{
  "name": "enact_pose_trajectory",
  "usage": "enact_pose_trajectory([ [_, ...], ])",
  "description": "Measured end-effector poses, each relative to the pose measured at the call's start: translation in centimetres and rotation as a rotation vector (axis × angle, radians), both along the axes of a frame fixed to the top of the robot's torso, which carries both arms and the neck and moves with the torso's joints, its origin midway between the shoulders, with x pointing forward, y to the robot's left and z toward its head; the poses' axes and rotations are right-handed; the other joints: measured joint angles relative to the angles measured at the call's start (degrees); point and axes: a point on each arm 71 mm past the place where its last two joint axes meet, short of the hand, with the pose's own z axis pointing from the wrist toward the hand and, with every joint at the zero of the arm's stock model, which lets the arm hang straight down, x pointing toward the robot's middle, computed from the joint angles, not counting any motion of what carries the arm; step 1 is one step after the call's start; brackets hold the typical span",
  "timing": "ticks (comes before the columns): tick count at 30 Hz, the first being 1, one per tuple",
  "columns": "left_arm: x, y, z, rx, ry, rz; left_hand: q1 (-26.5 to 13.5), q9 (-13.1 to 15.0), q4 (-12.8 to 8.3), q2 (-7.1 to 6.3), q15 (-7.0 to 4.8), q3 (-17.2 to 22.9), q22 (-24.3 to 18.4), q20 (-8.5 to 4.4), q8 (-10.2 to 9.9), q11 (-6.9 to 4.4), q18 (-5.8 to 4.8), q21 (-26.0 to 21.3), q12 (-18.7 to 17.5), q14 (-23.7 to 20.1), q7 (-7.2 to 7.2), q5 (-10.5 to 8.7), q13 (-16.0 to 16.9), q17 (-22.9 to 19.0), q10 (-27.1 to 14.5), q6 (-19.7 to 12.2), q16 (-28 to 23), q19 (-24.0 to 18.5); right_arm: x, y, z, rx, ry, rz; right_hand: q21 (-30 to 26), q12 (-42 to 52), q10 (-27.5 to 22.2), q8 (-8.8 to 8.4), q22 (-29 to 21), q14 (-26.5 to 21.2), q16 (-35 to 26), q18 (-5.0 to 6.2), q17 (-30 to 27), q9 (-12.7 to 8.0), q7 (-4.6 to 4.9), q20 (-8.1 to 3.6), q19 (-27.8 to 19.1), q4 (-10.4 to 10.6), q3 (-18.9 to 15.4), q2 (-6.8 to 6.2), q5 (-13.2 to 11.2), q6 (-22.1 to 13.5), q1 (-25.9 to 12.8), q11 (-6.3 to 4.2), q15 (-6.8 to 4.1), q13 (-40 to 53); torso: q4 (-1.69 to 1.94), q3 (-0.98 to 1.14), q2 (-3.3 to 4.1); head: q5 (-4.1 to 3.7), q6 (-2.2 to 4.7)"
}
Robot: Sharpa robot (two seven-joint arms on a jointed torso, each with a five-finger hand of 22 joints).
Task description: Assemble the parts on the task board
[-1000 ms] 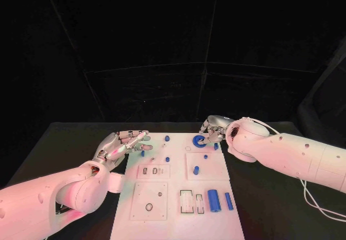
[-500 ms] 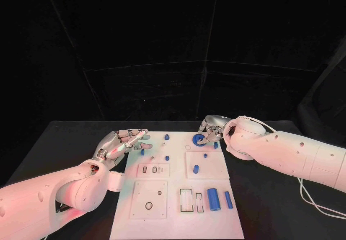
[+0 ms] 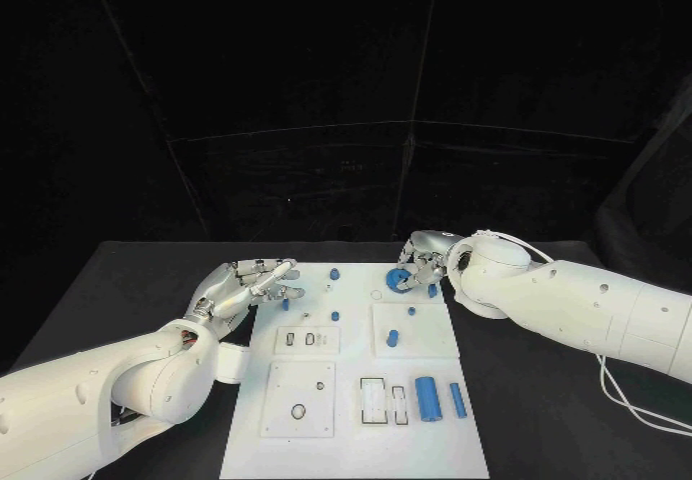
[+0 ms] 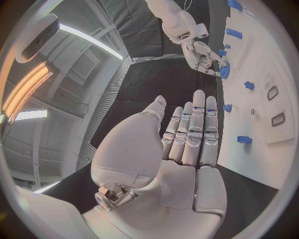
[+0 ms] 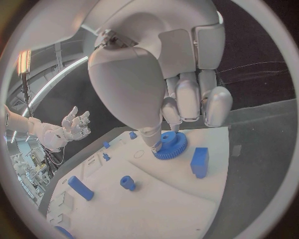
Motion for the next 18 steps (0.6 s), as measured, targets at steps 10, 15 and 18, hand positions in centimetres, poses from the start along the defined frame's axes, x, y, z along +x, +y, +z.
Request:
enact_pose_trajectory([
  [10, 0.0, 0.0, 0.0, 0.001, 0.000, 0.001, 0.0, 0.0, 0.0, 0.00, 0.00, 0.0, 0.0, 0.00, 0.0, 0.00, 0.00, 0.0, 0.0, 0.0, 0.00, 0.00, 0.0, 0.0, 0.0, 0.0, 0.0, 0.0, 0.0, 0.4, 0.2, -0.016, -0.018, 0.014, 1.0, 1.3, 0.1, 0.47, 1.9, 0.0, 0.3, -0.91, 0.0, -0.3, -0.14, -0.31, 0.7, -3.3, 5.2, 1.75, -4.8, 2.6, 3.3, -0.11, 0.02, 2.0, 0.10, -0.02, 0.08, -0.07, 0.18],
  [15, 0.0, 0.0, 0.0, 0.001, 0.001, 0.001, 0.0, 0.0, 0.0, 0.00, 0.00, 0.0, 0.0, 0.00, 0.0, 0.00, 0.00, 0.0, 0.0, 0.0, 0.00, 0.00, 0.0, 0.0, 0.0, 0.0, 0.0, 0.0, -0.1, 0.7, 0.4, -0.022, -0.039, 0.025, 1.4, 2.7, 0.5, 0.52, 2.7, 0.0, 0.7, -0.90, 0.1, -0.3, -0.20, -0.51, 1.3, -3.8, 7.4, 1.74, -5.0, 3.4, 3.3, -0.14, -0.02, 3.7, 0.10, -0.03, 0.14, -0.07, 0.21],
  [18, 0.0, 0.1, 0.0, 0.001, 0.001, 0.001, 0.0, 0.0, 0.0, 0.00, 0.00, 0.0, 0.0, 0.00, 0.0, 0.00, 0.00, 0.0, 0.0, 0.0, 0.00, 0.00, 0.0, 0.0, 0.0, 0.0, 0.0, 0.0, -0.3, 1.1, 0.4, -0.021, -0.055, 0.037, 1.6, 3.4, 0.8, 0.52, 3.2, 0.0, 0.7, -0.90, 0.3, -0.3, -0.18, -0.71, 1.5, -3.9, 8.1, 1.65, -5.1, 3.4, 3.4, 0.00, -0.59, 4.4, 0.10, -0.04, 0.15, -0.09, 0.27],
])
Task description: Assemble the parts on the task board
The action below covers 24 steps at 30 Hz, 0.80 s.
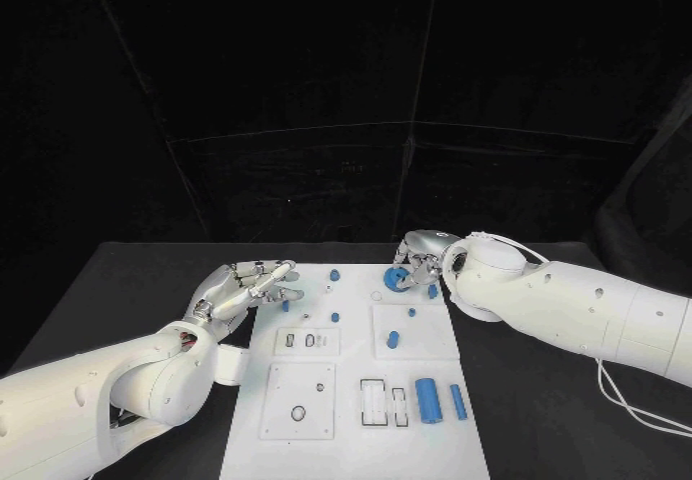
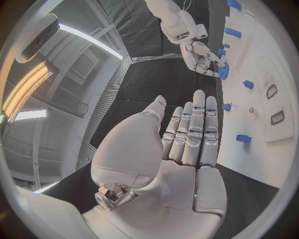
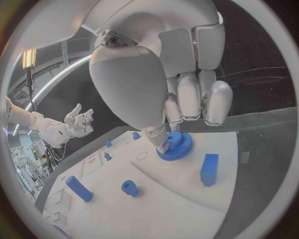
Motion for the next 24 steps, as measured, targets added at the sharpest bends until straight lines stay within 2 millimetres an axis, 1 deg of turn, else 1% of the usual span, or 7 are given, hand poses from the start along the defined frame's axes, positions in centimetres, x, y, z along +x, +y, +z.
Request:
enact_pose_trajectory([
  [3, 0.0, 0.0, 0.0, 0.000, 0.000, 0.000, 0.0, 0.0, 0.0, 0.00, 0.00, 0.0, 0.0, 0.00, 0.0, 0.00, 0.00, 0.0, 0.0, 0.0, 0.00, 0.00, 0.0, 0.0, 0.0, 0.0, 0.0, 0.0, -0.4, 0.6, 0.0, 0.006, -0.015, 0.020, 0.2, 0.2, 0.0, 0.01, 0.5, 0.0, 0.2, 0.01, 0.1, 0.0, 0.01, -0.21, 0.2, 0.3, 0.7, 0.08, 0.0, 0.0, -0.1, -0.02, -0.04, 0.3, 0.03, -0.02, 0.03, 0.00, 0.09],
  [8, 0.0, 0.0, 0.0, 0.000, 0.000, 0.000, 0.0, 0.0, 0.0, 0.00, 0.00, 0.0, -0.1, 0.00, 0.0, 0.00, 0.00, 0.0, 0.0, 0.0, 0.00, 0.00, 0.0, 0.1, 0.0, 0.0, 0.0, 0.0, -1.2, 1.8, 0.5, 0.035, -0.043, 0.059, 0.4, 0.2, 0.1, 0.01, 0.9, 0.0, 0.2, 0.01, 0.1, 0.0, 0.00, -0.41, 0.4, 0.6, 1.4, 0.77, 0.1, 0.0, -0.8, -0.12, -0.06, 0.3, 0.13, -0.08, 0.03, -0.02, 0.26],
  [11, -0.1, 0.0, 0.0, 0.000, 0.001, -0.001, 0.0, 0.0, 0.0, 0.00, 0.00, 0.0, -0.1, 0.00, 0.0, 0.00, 0.00, 0.0, 0.0, 0.0, 0.00, 0.00, 0.0, 0.1, 0.0, 0.0, 0.0, 0.0, -1.6, 2.7, 0.8, 0.054, -0.059, 0.081, 0.4, 0.1, 0.1, -0.07, 0.9, -0.1, 0.2, 0.01, 0.1, -0.1, 0.01, -0.41, 0.4, 0.6, 1.4, 0.60, 0.9, 0.0, -2.4, -0.13, -0.16, 0.0, 0.16, -0.12, 0.04, 0.05, 0.34],
  [12, -0.1, 0.0, 0.0, 0.000, 0.001, -0.001, 0.0, 0.0, 0.0, 0.00, 0.00, 0.0, -0.1, 0.00, 0.0, 0.00, 0.00, 0.0, 0.0, 0.0, 0.00, 0.00, 0.0, 0.1, 0.0, 0.0, 0.0, 0.0, -1.7, 3.1, 0.9, 0.063, -0.066, 0.090, 0.4, 0.1, 0.3, -0.29, 0.9, -0.1, 0.2, 0.01, 0.1, -0.1, 0.00, -0.41, 0.4, 0.6, 1.5, 0.56, 1.0, 0.0, -2.6, -0.33, -0.17, 0.0, 0.16, -0.13, 0.05, 0.08, 0.37],
  [14, -0.1, 0.0, 0.0, -0.001, 0.001, -0.002, 0.0, 0.0, 0.0, 0.00, 0.00, 0.0, -0.1, 0.00, 0.0, 0.00, 0.00, 0.0, 0.0, 0.0, 0.00, 0.00, 0.0, 0.1, 0.0, 0.0, 0.0, 0.0, -1.9, 4.0, 1.0, 0.077, -0.076, 0.105, 0.4, 0.1, 0.3, -0.52, 1.0, -0.1, 0.2, 0.01, 0.1, -0.2, 0.00, -0.41, 0.4, 0.9, 2.2, 0.23, 1.0, 0.0, -3.2, -0.33, -0.17, 0.0, 0.19, -0.13, 0.08, 0.16, 0.40],
  [21, -0.1, -0.1, 0.0, -0.001, 0.002, -0.004, 0.0, 0.0, 0.0, 0.00, 0.00, 0.0, -0.1, 0.00, 0.0, 0.00, 0.00, 0.0, 0.0, 0.0, 0.00, 0.00, 0.0, 0.1, 0.0, 0.0, 0.0, 0.0, -2.0, 7.4, 1.3, 0.115, -0.105, 0.153, 0.4, -0.3, 0.6, -0.96, 1.1, -0.2, 0.2, 0.01, 0.1, -0.3, -0.19, -0.41, 0.4, 1.1, 2.4, 0.01, 1.3, 0.2, -3.4, -0.63, -0.24, 0.2, 0.30, -0.18, 0.14, 0.23, 0.47],
  [24, -0.1, -0.1, 0.0, -0.002, 0.002, -0.005, 0.0, 0.0, 0.0, 0.00, 0.00, 0.0, -0.1, 0.00, 0.0, 0.00, 0.00, 0.0, 0.0, 0.0, 0.00, 0.00, 0.0, 0.1, 0.0, 0.0, 0.0, 0.0, -2.0, 8.5, 1.4, 0.120, -0.113, 0.166, 0.4, -0.3, 0.8, -1.06, 1.2, -0.2, 0.2, 0.02, 0.0, -0.3, -0.19, -0.21, 0.6, 1.2, 2.9, -0.27, 1.5, 0.2, -3.7, -0.82, -0.24, 0.1, 0.34, -0.19, 0.17, 0.19, 0.52],
])
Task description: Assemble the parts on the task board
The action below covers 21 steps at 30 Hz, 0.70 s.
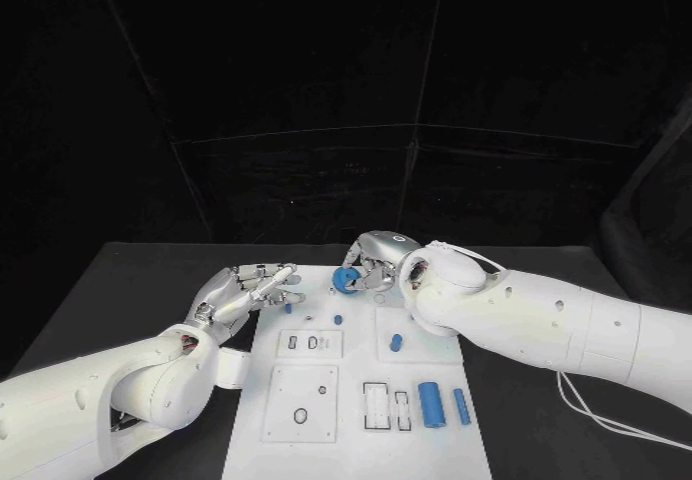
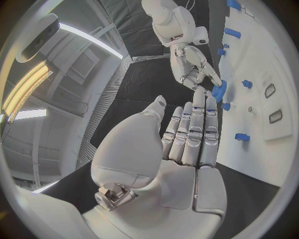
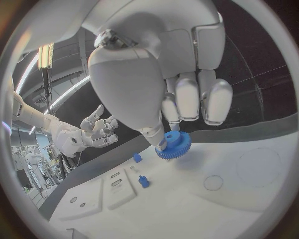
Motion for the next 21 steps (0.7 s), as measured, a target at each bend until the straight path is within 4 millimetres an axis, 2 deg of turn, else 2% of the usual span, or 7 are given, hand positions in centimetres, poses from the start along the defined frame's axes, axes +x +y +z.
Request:
enact_pose_trajectory([
  [9, 0.0, -0.1, 0.0, 0.000, 0.000, -0.001, 0.0, 0.0, 0.0, 0.00, 0.00, 0.0, 0.0, 0.00, 0.0, 0.00, 0.00, 0.0, 0.0, 0.0, 0.00, 0.00, 0.0, 0.0, 0.0, 0.0, 0.0, 0.0, 0.1, 2.4, -1.0, -0.011, 0.002, 0.026, 0.2, -0.6, 0.0, -0.34, 0.1, 0.0, 0.0, 0.00, -0.3, 0.0, -0.01, 0.00, 0.0, 0.0, 0.3, -0.12, 0.1, 0.0, -0.1, -0.01, 0.00, -0.3, -0.04, 0.07, 0.07, 0.43, -0.16],
  [18, 0.0, -0.2, 0.0, -0.001, 0.001, -0.004, 0.0, 0.0, 0.0, 0.00, 0.00, 0.0, 0.0, 0.00, 0.0, 0.00, 0.00, 0.0, 0.0, 0.0, 0.00, 0.00, 0.0, 0.0, 0.0, 0.0, 0.0, 0.0, 0.4, 3.2, -1.7, -0.041, 0.005, 0.028, 0.2, -1.0, 0.1, -0.68, 0.0, 0.0, 0.0, 0.01, -0.5, 0.0, -0.21, 0.00, 0.0, -0.2, 0.7, -0.46, 0.0, 0.2, -0.4, -0.15, 0.01, -0.9, -0.11, 0.14, 0.08, 0.60, -0.34],
  [21, 0.0, -0.2, 0.0, -0.001, 0.001, -0.003, 0.0, 0.0, 0.0, 0.00, 0.00, 0.0, 0.0, 0.00, 0.0, 0.00, 0.00, 0.0, 0.0, 0.0, 0.00, 0.00, 0.0, 0.0, 0.0, 0.0, 0.0, 0.0, 0.5, 3.3, -1.9, -0.051, 0.009, 0.028, 0.2, -1.6, 0.2, -0.94, 0.1, 0.0, 0.0, 0.00, -0.6, 0.0, -0.28, 0.00, 0.0, -0.1, 0.9, -0.97, 0.0, 0.4, -0.9, -0.21, 0.01, -1.2, -0.14, 0.16, 0.08, 0.63, -0.44],
])
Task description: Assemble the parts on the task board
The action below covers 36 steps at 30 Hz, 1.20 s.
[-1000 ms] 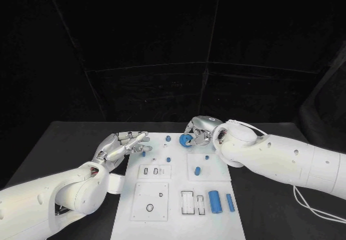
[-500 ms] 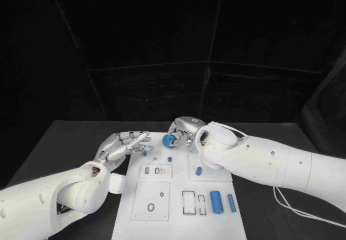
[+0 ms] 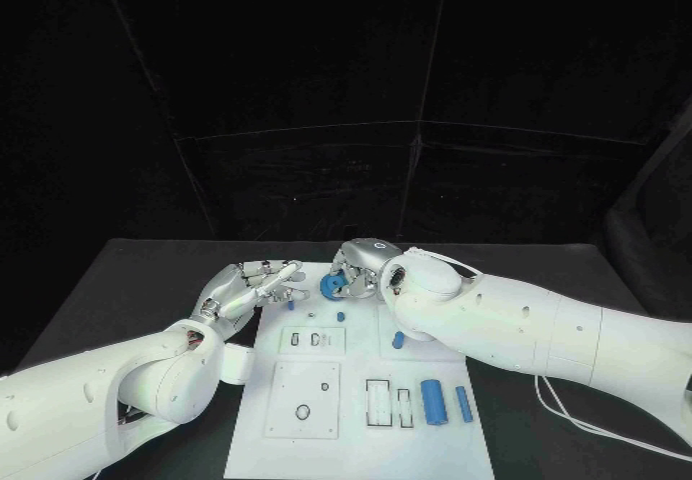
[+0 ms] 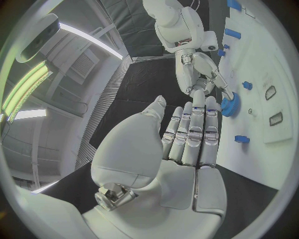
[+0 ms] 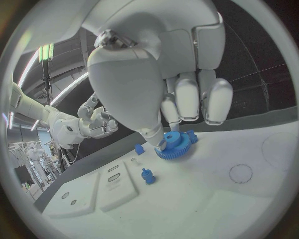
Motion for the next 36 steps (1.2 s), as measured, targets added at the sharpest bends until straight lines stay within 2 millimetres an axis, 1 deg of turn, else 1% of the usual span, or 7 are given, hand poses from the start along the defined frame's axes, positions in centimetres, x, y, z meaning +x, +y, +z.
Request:
enact_pose_trajectory([
  [8, 0.0, 0.0, 0.0, 0.000, 0.000, -0.001, 0.0, 0.0, -0.1, 0.00, 0.04, 0.0, 0.0, 0.00, 0.0, 0.02, 0.00, 0.0, 0.0, 0.0, 0.00, 0.00, 0.0, 0.0, 0.0, 0.0, -0.1, 0.0, 0.1, 0.2, -0.1, -0.011, -0.001, 0.001, 0.0, -2.9, -1.4, -1.84, 0.1, 0.2, -0.1, 0.00, -0.9, 0.1, 0.30, 0.21, 0.2, 0.7, 0.0, -2.03, -0.4, 1.3, -2.7, 0.76, 0.22, -2.3, -0.09, 0.02, -0.04, 0.05, -0.06],
  [13, 0.0, 0.0, 0.0, 0.000, 0.000, -0.001, 0.0, 0.0, -0.3, 0.00, 0.20, 0.0, -0.1, 0.00, 0.0, 0.21, 0.00, 0.0, 0.0, -0.2, 0.00, 0.00, -0.1, 0.1, -0.2, 0.0, -0.3, 0.0, 0.0, 0.3, -0.2, -0.018, 0.004, 0.003, 0.0, -5.3, -2.8, -4.41, -0.1, 0.2, -0.5, 0.01, -1.7, 0.0, 1.14, 0.96, -0.1, 2.2, -2.5, -3.52, -2.1, -2.9, -6.0, 1.56, 0.84, -4.4, -0.09, 0.02, -0.10, 0.03, -0.14],
  [17, 0.0, 0.0, 0.0, 0.000, 0.001, -0.001, 0.0, 0.0, -0.3, 0.00, 0.20, 0.0, -0.1, 0.00, 0.0, 0.21, 0.00, 0.0, 0.0, -0.2, 0.00, 0.00, 0.0, 0.1, -0.2, 0.0, -0.3, 0.0, 0.1, 0.2, -0.3, -0.022, 0.007, 0.002, 0.0, -6.9, -3.7, -4.71, -0.1, 0.2, -0.9, 0.00, -2.3, 0.0, 1.80, 1.27, -0.4, 3.7, -4.2, -3.95, -2.1, -4.5, -7.3, 2.07, 1.26, -5.7, -0.09, 0.02, -0.14, 0.03, -0.14],
  [22, 0.0, 0.0, 0.0, 0.000, 0.001, -0.001, 0.0, 0.0, -0.3, 0.00, 0.21, 0.0, -0.1, 0.00, 0.0, 0.21, 0.00, 0.0, 0.0, -0.2, 0.00, 0.00, 0.0, 0.1, -0.2, 0.0, -0.3, 0.0, 0.1, 0.2, -0.4, -0.028, 0.013, 0.002, 0.0, -6.9, -3.8, -4.71, -0.1, 0.1, -0.9, 0.01, -2.5, 0.1, 1.88, 1.46, -0.2, 6.0, -6.2, -2.94, -0.2, -4.5, -10.0, 2.15, 1.55, -5.8, -0.09, 0.02, -0.14, 0.06, -0.14],
  [25, 0.0, 0.0, 0.0, 0.000, 0.001, -0.001, 0.0, 0.0, -0.3, 0.00, 0.21, 0.0, -0.1, 0.00, 0.0, 0.21, 0.00, 0.0, 0.0, -0.2, 0.00, 0.00, 0.0, 0.1, -0.2, 0.0, -0.3, 0.0, 0.1, 0.2, -0.4, -0.033, 0.020, 0.002, 0.0, -6.8, -3.8, -4.70, -0.1, 0.1, -0.9, 0.01, -2.5, 0.2, 1.88, 1.46, -0.2, 7.0, -7.4, -1.56, 2.9, -4.5, -12.8, 2.15, 1.55, -5.4, -0.12, 0.04, -0.16, 0.09, -0.21],
  [31, 0.0, 0.0, 0.0, 0.000, 0.002, -0.001, 0.0, 0.0, -0.3, 0.00, 0.20, 0.0, -0.1, 0.00, 0.0, 0.21, 0.00, 0.0, 0.0, -0.2, 0.00, 0.00, 0.0, 0.1, -0.2, 0.0, -0.3, 0.0, 0.1, -0.2, -0.4, -0.031, 0.023, -0.003, 0.0, -5.1, -3.4, -4.32, 0.1, 0.1, -0.9, 0.01, -2.2, 0.4, 1.45, 1.46, -0.2, 6.5, -8.9, -0.60, 5.9, -3.5, -13.4, 1.81, 1.55, -3.9, -0.13, 0.05, -0.20, 0.18, -0.27],
  [36, 0.0, 0.2, 0.0, 0.002, 0.003, 0.002, 0.0, 0.0, -0.3, 0.00, 0.21, 0.0, -0.1, 0.00, 0.0, 0.21, 0.00, 0.0, 0.0, -0.2, 0.00, 0.00, 0.0, 0.1, -0.2, 0.0, -0.3, 0.0, -0.4, -2.4, 0.1, 0.025, -0.015, -0.009, 0.0, -4.2, -2.9, -4.32, 0.2, 0.1, -0.9, 0.01, -2.1, 0.3, 1.25, 1.46, -0.2, 4.9, -9.3, -0.22, 6.6, -3.3, -9.8, 1.64, 1.55, -2.9, -0.24, 0.13, -0.29, 0.26, -0.16],
])
